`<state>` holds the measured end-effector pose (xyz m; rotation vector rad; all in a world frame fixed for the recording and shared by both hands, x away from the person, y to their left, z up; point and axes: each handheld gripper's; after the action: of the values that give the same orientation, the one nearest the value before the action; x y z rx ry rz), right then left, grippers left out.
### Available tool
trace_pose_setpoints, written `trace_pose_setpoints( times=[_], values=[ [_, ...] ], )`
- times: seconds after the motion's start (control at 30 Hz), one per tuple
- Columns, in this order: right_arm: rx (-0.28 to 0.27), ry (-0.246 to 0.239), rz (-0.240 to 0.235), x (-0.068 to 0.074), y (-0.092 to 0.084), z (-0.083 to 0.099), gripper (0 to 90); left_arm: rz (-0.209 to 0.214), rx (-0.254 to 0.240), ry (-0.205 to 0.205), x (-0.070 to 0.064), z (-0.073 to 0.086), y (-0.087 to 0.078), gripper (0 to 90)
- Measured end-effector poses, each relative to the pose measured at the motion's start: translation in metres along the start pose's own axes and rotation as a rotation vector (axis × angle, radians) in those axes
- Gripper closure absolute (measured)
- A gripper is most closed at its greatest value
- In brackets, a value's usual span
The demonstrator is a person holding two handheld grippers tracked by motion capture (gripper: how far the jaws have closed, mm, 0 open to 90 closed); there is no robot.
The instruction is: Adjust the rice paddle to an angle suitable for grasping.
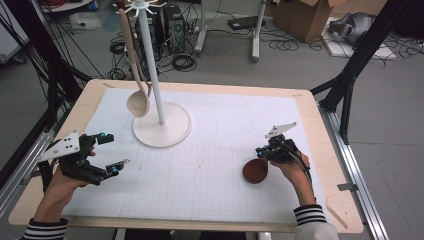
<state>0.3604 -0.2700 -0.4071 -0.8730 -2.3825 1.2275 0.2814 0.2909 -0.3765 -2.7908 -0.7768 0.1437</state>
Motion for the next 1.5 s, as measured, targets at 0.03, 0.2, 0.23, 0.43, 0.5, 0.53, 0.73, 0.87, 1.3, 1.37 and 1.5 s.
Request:
trace_pose_setpoints(
  times=[0.03,0.2,0.23,0.43,0.5,0.53,0.73,0.87,1.3,1.37,1.5],
  values=[
    [0.008,0.001,-0.002,0.001,0.002,-0.002,90.0,0.001,0.0,0.0,0.0,0.0,0.0,1.7],
    [0.026,-0.001,-0.032,0.006,0.008,-0.007,90.0,0.002,0.001,-0.001,0.0,0.0,0.0,1.7],
    [0.029,-0.005,-0.037,0.007,0.009,-0.007,90.0,0.003,0.0,-0.002,0.0,0.0,0.001,1.7],
    [0.06,-0.028,-0.051,0.014,0.016,-0.012,90.0,0.007,0.001,0.001,0.0,0.0,0.001,1.7],
    [0.063,-0.031,-0.058,0.017,0.018,-0.014,90.0,0.007,-0.001,-0.002,0.0,0.0,0.001,1.7],
    [0.07,-0.038,-0.065,0.018,0.02,-0.015,90.0,0.007,-0.001,-0.002,0.0,0.0,0.001,1.7],
    [0.104,-0.06,-0.072,0.023,0.028,-0.018,90.0,0.003,0.001,-0.002,0.0,0.0,0.0,1.7],
    [0.103,-0.058,-0.077,0.024,0.026,-0.018,90.0,0.002,0.0,-0.002,0.0,0.0,0.0,1.7],
    [0.154,-0.068,-0.075,0.03,0.02,-0.017,90.0,0.005,0.005,-0.006,0.0,0.001,0.002,1.7],
    [0.157,-0.074,-0.072,0.03,0.02,-0.017,90.0,0.006,0.006,-0.006,-0.001,0.001,0.002,1.7],
    [0.164,-0.08,-0.073,0.032,0.018,-0.015,90.0,0.003,0.007,-0.006,0.0,0.001,0.002,1.7]
  ],
)
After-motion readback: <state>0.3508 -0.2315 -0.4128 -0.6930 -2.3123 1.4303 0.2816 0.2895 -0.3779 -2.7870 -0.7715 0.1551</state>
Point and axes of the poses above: each handheld gripper's, and its own axes: y roughly forward along the jaws, z roughly out of its underside, x roughly to its left, and after that the axes turned 4 degrees about x, right-handed
